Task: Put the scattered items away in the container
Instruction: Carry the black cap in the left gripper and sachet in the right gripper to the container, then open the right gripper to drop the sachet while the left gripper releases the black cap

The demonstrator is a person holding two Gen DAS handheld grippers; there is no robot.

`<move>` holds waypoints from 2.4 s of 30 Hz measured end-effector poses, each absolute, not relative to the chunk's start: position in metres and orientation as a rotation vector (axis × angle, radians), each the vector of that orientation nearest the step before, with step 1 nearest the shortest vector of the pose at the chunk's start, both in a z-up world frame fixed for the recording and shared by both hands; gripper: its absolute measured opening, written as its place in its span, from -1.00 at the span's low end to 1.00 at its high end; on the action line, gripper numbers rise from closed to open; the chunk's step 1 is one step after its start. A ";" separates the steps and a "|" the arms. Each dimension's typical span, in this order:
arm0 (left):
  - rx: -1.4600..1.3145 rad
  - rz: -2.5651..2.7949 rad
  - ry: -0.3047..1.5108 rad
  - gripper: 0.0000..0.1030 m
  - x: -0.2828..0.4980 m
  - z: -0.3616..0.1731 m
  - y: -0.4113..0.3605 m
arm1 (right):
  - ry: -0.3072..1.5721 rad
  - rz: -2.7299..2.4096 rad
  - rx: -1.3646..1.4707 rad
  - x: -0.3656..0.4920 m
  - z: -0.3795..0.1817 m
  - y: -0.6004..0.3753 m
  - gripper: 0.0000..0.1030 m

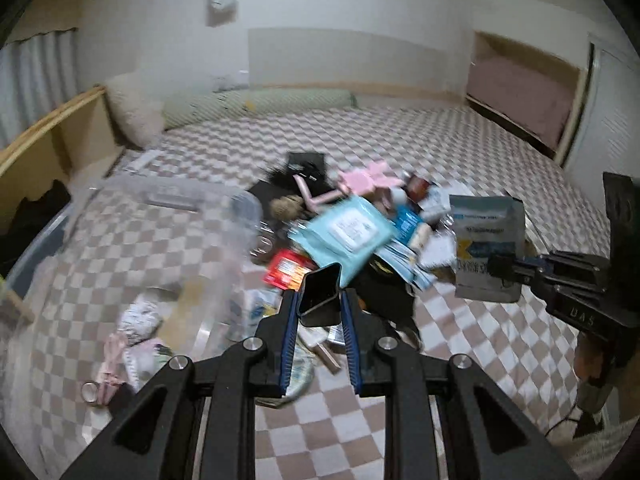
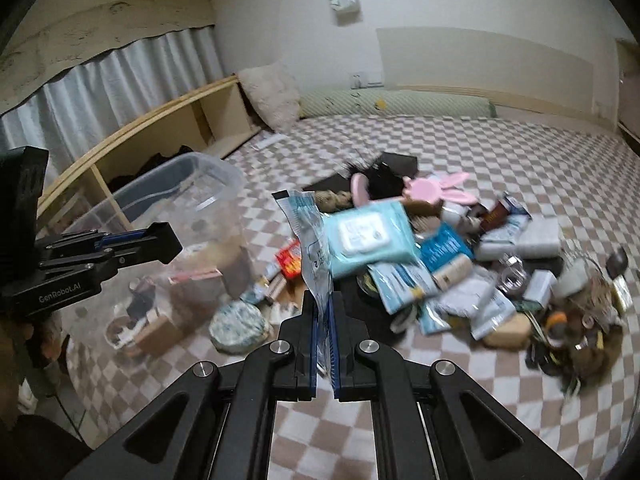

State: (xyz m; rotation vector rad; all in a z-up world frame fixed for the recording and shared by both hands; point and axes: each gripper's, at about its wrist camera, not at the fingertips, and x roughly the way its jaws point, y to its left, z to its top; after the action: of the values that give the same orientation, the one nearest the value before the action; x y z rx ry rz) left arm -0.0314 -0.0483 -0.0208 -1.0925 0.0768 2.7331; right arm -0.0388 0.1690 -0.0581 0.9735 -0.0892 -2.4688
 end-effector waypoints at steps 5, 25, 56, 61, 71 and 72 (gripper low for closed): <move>-1.046 2.813 0.040 -0.58 -0.028 -0.005 -0.070 | -0.104 -2.437 0.934 -0.048 -0.042 0.145 -0.89; -1.013 3.069 -0.107 -0.58 -0.002 0.019 -0.152 | -0.170 -2.255 0.829 -0.072 0.005 0.034 -0.89; -1.377 3.156 -0.285 -0.58 0.009 -0.028 -0.241 | 0.006 -2.056 1.143 -0.072 -0.055 -0.102 -0.89; -1.422 3.154 -0.291 -0.58 0.007 -0.035 -0.247 | 0.018 -2.052 1.171 -0.075 -0.060 -0.106 -0.89; -1.451 3.160 -0.302 -0.58 0.005 -0.037 -0.251 | 0.084 -2.088 1.145 -0.072 -0.059 -0.110 -0.89; -1.454 3.162 -0.303 -0.58 0.005 -0.037 -0.251 | 0.096 -2.099 1.135 -0.072 -0.059 -0.110 -0.89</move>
State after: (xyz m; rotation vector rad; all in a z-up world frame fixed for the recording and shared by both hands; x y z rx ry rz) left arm 0.0047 -0.2511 -0.0372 -1.4541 -0.3025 3.1615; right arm -0.0716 -0.1099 -0.0586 1.1347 0.0963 -2.0986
